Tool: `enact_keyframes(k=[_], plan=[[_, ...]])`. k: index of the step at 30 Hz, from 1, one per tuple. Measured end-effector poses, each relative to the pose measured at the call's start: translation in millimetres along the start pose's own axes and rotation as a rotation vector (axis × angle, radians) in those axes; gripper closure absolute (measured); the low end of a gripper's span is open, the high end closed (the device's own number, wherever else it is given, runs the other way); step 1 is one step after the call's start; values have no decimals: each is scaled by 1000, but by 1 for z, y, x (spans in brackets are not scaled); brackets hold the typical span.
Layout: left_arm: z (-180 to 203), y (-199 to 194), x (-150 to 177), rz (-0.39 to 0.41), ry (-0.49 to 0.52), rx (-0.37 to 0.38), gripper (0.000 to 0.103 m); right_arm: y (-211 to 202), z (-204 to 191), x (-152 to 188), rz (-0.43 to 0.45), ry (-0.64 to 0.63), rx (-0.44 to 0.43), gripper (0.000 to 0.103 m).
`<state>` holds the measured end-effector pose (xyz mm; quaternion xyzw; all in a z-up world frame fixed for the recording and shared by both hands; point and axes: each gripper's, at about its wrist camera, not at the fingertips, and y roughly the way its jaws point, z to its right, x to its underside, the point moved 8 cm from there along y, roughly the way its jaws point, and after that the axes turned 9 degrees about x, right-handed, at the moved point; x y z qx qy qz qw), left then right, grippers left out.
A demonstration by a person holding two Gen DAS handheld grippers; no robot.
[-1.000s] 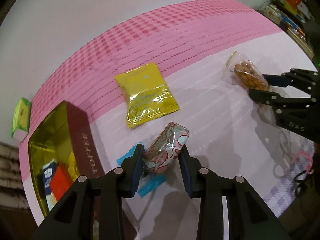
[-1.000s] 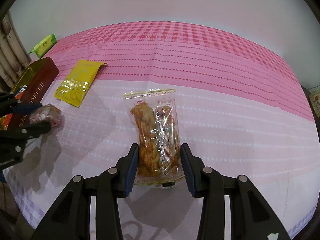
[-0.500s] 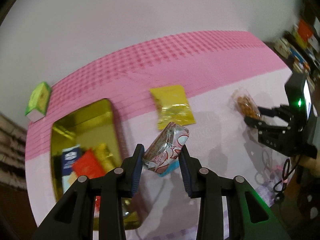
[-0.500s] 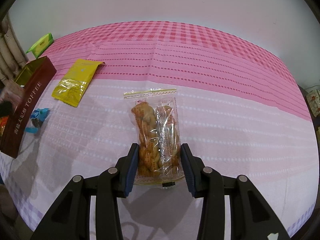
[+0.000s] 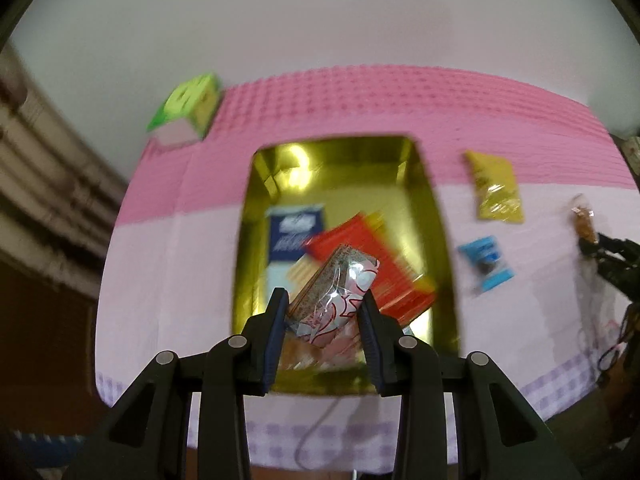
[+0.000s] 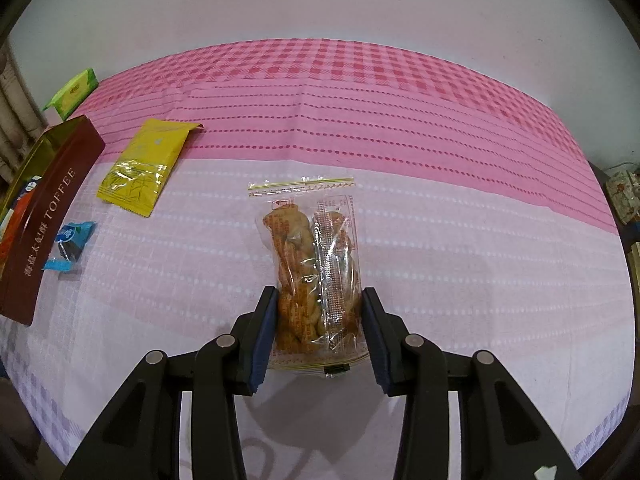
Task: Organize snacks
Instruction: 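Lift the candy roll with the left tool and carry it into the tin, then open the left tool to release the candy roll in the tin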
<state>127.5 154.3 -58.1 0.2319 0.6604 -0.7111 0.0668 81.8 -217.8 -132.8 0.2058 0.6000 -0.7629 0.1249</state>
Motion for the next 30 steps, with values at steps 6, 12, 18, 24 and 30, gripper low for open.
enact_keyframes(k=[6, 12, 18, 24, 30], plan=[[-23, 18, 31, -59, -43, -11, 67, 0, 0, 0, -8, 6, 14, 65], [-37, 34, 37, -71, -75, -17, 67, -1, -4, 0, -17, 14, 19, 66], [-45, 45, 38, -75, -77, -17, 67, -6, -7, 2, -16, 9, 24, 66], [-46, 55, 44, -81, -53, -61, 67, -15, -17, 1, -3, 5, 16, 66], [-47, 54, 45, -54, -55, -65, 67, -28, -31, -2, 12, -13, 4, 66]])
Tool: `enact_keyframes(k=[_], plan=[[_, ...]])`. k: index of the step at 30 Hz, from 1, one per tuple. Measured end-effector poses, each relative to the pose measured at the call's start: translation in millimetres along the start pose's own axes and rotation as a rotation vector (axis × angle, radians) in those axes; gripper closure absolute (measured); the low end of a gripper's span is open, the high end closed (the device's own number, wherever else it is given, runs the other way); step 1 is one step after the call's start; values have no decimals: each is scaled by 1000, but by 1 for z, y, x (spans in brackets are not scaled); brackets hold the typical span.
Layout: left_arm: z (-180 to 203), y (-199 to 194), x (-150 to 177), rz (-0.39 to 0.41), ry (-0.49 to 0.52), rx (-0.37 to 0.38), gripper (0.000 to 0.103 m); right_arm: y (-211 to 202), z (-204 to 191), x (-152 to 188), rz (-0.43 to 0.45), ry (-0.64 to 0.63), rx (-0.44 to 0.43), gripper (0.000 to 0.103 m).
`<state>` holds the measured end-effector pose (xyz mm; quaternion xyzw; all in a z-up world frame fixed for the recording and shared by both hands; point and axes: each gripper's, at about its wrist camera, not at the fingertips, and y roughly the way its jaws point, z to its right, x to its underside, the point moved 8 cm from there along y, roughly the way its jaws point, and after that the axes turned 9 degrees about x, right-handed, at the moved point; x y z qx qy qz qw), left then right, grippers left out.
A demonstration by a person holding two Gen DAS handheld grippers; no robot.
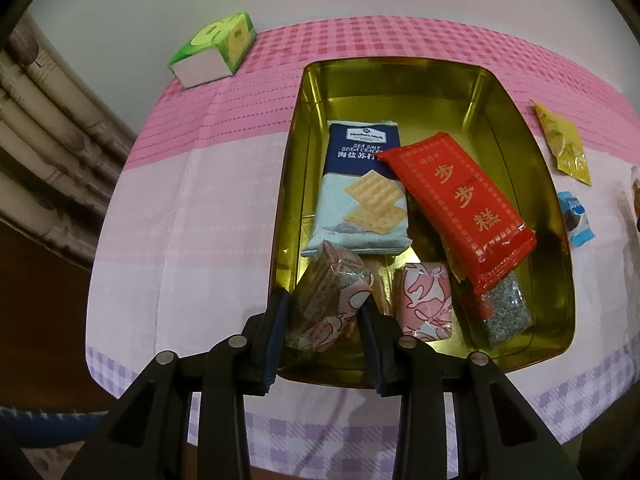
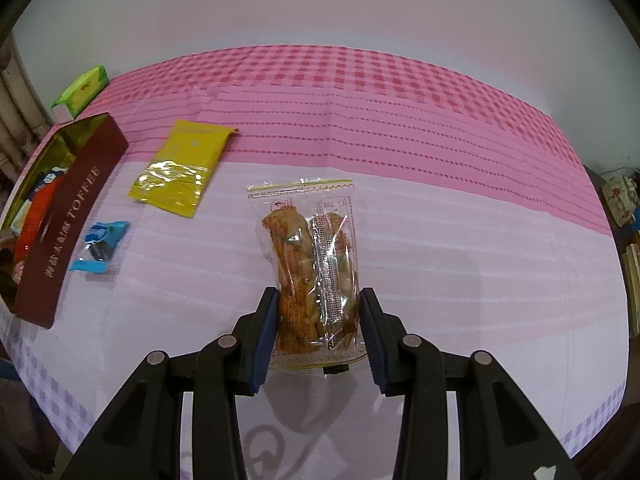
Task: Organize snacks
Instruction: 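Open the left tool to release the candy roll in the tin, then carry the clear twist bag into the tin and open the right tool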
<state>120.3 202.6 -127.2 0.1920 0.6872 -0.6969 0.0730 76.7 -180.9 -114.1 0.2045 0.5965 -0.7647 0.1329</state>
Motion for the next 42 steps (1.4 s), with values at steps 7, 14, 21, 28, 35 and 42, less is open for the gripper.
enact_keyframes(k=[7, 14, 21, 28, 35, 42], plan=[[5, -15, -7, 72, -12, 16, 59, -20, -26, -11, 29, -19, -34, 66], [-2, -41, -10, 156, -38, 15, 37, -54, -75, -25, 75, -68, -113, 66], [-20, -52, -2, 178, -92, -3, 35, -86, -142, -35, 95, -145, -203, 66], [-45, -57, 13, 182, -146, -28, 34, -104, -213, -33, 93, -242, -275, 66], [-69, -48, 26, 140, -189, -90, 34, -114, -266, -22, 87, -344, -301, 66], [-82, -53, 28, 144, -227, -80, 34, -112, -306, -17, 73, -416, -310, 66]])
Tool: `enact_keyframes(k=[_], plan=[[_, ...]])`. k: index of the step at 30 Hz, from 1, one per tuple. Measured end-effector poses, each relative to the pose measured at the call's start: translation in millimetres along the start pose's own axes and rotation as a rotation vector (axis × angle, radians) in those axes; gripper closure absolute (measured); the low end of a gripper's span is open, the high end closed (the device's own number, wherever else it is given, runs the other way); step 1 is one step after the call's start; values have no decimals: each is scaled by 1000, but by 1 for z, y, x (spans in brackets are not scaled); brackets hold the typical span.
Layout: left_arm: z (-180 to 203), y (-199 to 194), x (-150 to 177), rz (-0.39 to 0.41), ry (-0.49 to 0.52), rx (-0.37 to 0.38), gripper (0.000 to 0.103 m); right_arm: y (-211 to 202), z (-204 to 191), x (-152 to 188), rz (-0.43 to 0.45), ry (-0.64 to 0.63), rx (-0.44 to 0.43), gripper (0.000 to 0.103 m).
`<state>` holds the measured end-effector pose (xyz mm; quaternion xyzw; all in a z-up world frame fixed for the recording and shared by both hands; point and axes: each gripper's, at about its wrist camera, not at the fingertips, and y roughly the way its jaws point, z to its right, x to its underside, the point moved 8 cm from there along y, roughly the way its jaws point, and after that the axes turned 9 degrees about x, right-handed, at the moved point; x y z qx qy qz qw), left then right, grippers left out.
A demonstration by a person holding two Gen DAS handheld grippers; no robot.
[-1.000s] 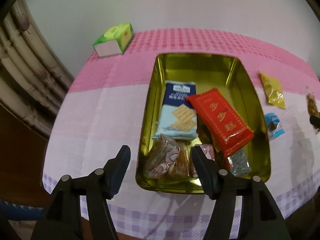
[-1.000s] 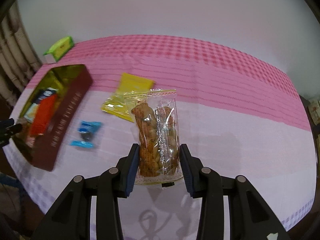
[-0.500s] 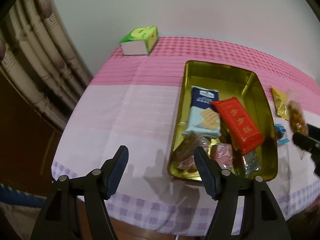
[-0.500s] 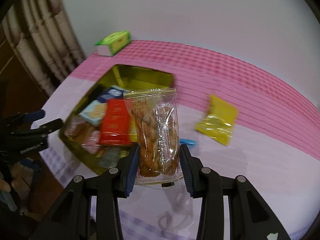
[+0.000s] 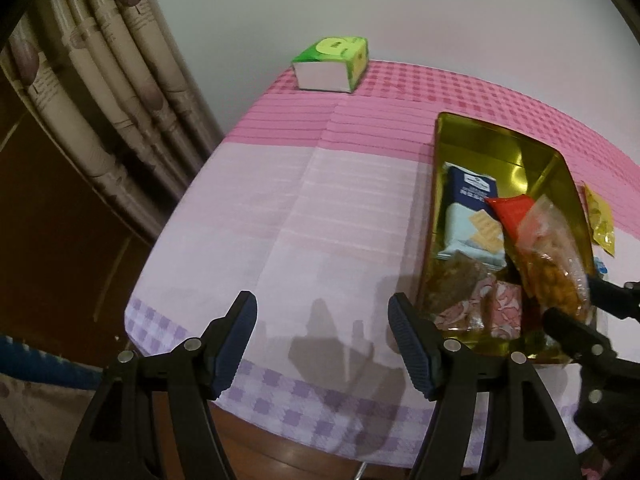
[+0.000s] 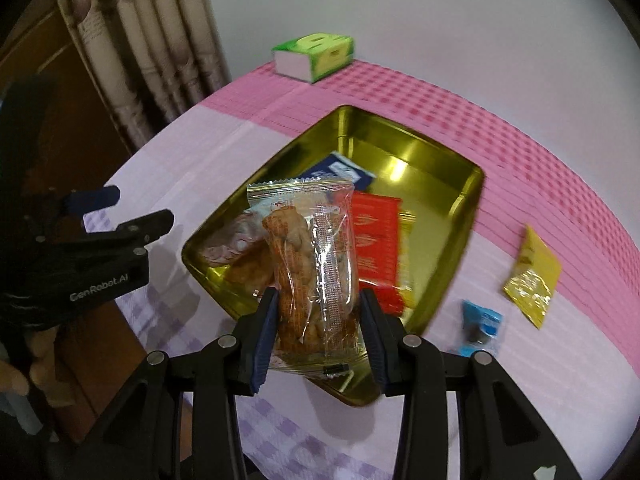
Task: Organize snacks
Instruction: 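Carry the clear twist bag into the tin and open the right tool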
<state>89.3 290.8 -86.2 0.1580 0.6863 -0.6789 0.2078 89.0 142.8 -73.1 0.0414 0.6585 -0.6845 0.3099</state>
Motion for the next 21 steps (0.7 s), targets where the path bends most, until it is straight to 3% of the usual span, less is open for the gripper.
enact_keyframes(k=[15, 21], plan=[[-18, 5, 0, -30, -75, -4, 34, 25, -16, -1, -49, 50, -60, 66], [-18, 7, 1, -38, -87, -2, 34, 32, -11, -3, -59, 57, -47, 66]])
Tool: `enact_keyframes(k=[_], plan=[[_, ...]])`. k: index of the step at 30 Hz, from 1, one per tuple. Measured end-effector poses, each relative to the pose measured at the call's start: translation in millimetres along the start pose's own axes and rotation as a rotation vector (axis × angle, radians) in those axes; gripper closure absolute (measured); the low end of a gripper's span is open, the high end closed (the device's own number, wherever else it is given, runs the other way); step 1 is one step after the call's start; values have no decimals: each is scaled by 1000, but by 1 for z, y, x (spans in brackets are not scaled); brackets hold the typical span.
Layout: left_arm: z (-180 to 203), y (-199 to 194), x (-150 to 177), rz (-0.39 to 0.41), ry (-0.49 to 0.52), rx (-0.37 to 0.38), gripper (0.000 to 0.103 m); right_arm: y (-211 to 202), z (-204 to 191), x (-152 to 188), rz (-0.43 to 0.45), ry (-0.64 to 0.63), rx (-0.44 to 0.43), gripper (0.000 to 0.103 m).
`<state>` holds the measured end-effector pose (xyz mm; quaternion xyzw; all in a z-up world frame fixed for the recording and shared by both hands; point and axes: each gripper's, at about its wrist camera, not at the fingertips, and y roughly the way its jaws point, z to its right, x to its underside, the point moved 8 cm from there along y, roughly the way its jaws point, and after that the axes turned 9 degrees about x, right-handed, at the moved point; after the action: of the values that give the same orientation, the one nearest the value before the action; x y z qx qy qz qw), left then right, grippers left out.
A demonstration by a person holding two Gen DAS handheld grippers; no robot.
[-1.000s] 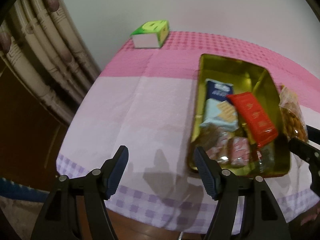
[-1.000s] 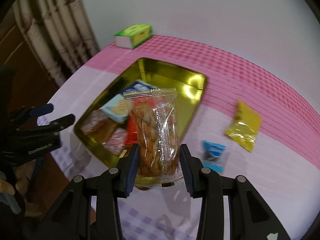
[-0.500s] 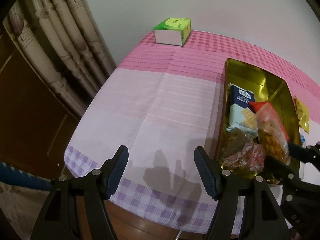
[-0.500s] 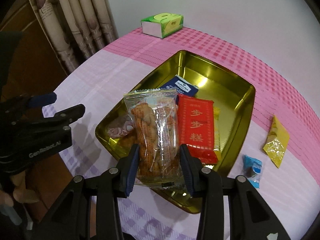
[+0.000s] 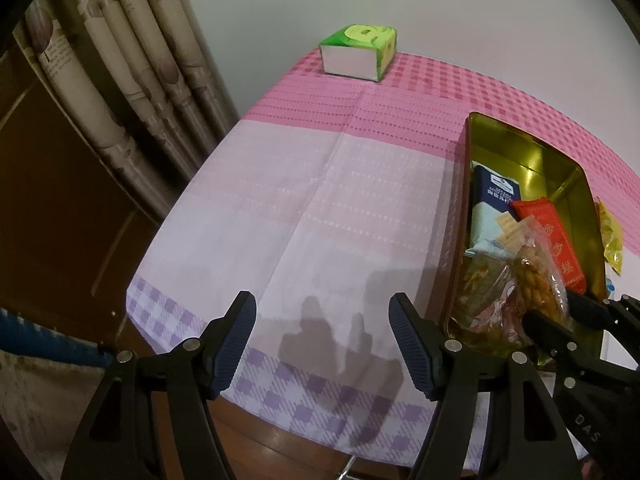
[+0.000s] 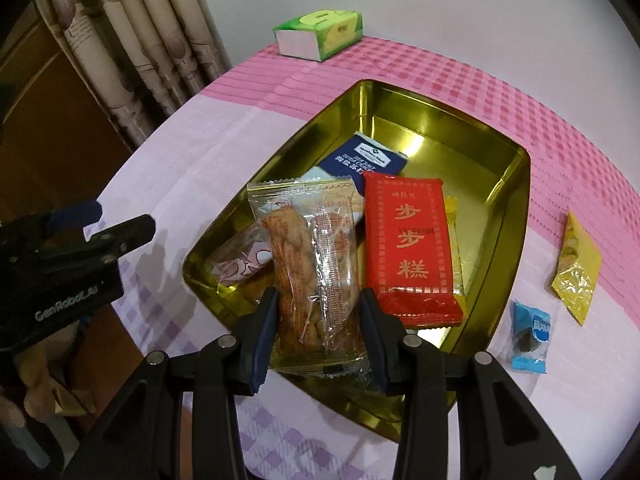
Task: Organize snacks
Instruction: 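Carry the clear twist bag into the tin and open the right tool, then grasp the yellow foil bag with the right tool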
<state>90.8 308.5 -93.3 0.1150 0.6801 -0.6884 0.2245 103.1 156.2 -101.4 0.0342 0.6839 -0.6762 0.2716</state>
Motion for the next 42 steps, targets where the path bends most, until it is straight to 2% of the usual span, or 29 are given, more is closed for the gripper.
enact_keyframes(k=[7, 10, 12, 22, 28, 34, 42], plan=[[-1, 1, 1, -2, -1, 7, 33, 3, -4, 2, 11, -58, 49, 63], [0, 0, 1, -3, -1, 6, 33, 2, -4, 1, 7, -64, 39, 60], [0, 1, 1, -7, -3, 5, 33, 0, -4, 2, 8, -66, 31, 49], [2, 0, 1, 3, -1, -2, 32, -39, 4, 0, 88, -80, 40, 49], [5, -2, 1, 8, 7, -6, 32, -56, 61, 6, 108, 17, 99, 48], [12, -4, 2, 10, 21, 2, 32, -47, 140, 21, 68, 136, 197, 48], [16, -5, 2, 19, 23, 0, 31, -15, 226, 22, 17, 316, 228, 35]])
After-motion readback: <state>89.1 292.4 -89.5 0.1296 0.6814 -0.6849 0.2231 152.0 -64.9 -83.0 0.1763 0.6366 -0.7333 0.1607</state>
